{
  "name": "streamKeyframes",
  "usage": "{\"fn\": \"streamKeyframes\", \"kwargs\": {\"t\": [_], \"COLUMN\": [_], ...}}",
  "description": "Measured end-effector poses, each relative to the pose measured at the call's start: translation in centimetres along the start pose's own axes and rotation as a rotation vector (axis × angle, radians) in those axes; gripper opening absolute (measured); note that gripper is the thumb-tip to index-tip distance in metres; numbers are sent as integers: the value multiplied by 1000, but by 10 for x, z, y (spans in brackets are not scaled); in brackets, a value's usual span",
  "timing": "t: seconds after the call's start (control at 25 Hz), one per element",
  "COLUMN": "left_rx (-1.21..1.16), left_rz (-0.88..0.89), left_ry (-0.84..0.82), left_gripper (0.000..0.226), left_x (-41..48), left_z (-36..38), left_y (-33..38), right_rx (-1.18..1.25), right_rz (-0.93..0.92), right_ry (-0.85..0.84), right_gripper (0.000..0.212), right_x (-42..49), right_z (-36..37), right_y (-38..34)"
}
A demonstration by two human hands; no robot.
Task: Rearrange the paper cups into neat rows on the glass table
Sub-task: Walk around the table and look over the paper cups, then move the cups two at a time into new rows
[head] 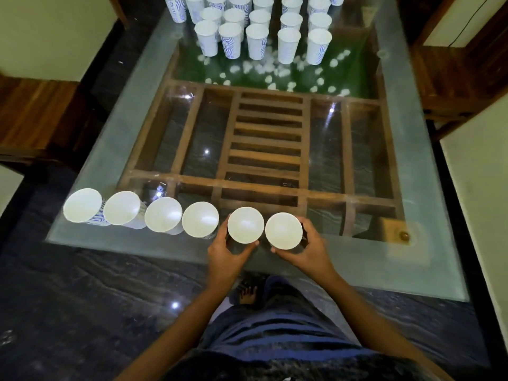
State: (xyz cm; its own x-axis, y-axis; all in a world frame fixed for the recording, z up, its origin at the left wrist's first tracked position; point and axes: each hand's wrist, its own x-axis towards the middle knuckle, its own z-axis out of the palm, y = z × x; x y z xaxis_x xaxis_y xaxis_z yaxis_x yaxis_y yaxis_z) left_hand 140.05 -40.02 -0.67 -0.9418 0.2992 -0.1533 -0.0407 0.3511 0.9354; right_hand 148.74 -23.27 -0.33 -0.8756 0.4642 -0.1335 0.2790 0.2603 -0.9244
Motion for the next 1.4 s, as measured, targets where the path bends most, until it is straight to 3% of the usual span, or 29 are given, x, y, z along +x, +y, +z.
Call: {"fn": "streamKeyframes", "kwargs": {"t": [0.96,1.08,1.24,1.4], "left_rx": [-62,-23,86,159], "left_rz": [-57,-78,-6,131], "left_ry": [-52,9,221,207], "left_gripper": [76,68,40,29], "left_x": [-22,-35,-61,-84], "left_z": [-12,-6,25,99], "left_y": [-9,-3,10,29], "right_rx": [29,56,67,54], "right_rz": [75,91,71,40], "right_ry": [37,8,-36,-109], "right_gripper": [82,81,68,63], "right_x": [-16,-20,-19,-15], "right_z": [-5,-16,-53,-118], "right_y": [3,11,28,56]}}
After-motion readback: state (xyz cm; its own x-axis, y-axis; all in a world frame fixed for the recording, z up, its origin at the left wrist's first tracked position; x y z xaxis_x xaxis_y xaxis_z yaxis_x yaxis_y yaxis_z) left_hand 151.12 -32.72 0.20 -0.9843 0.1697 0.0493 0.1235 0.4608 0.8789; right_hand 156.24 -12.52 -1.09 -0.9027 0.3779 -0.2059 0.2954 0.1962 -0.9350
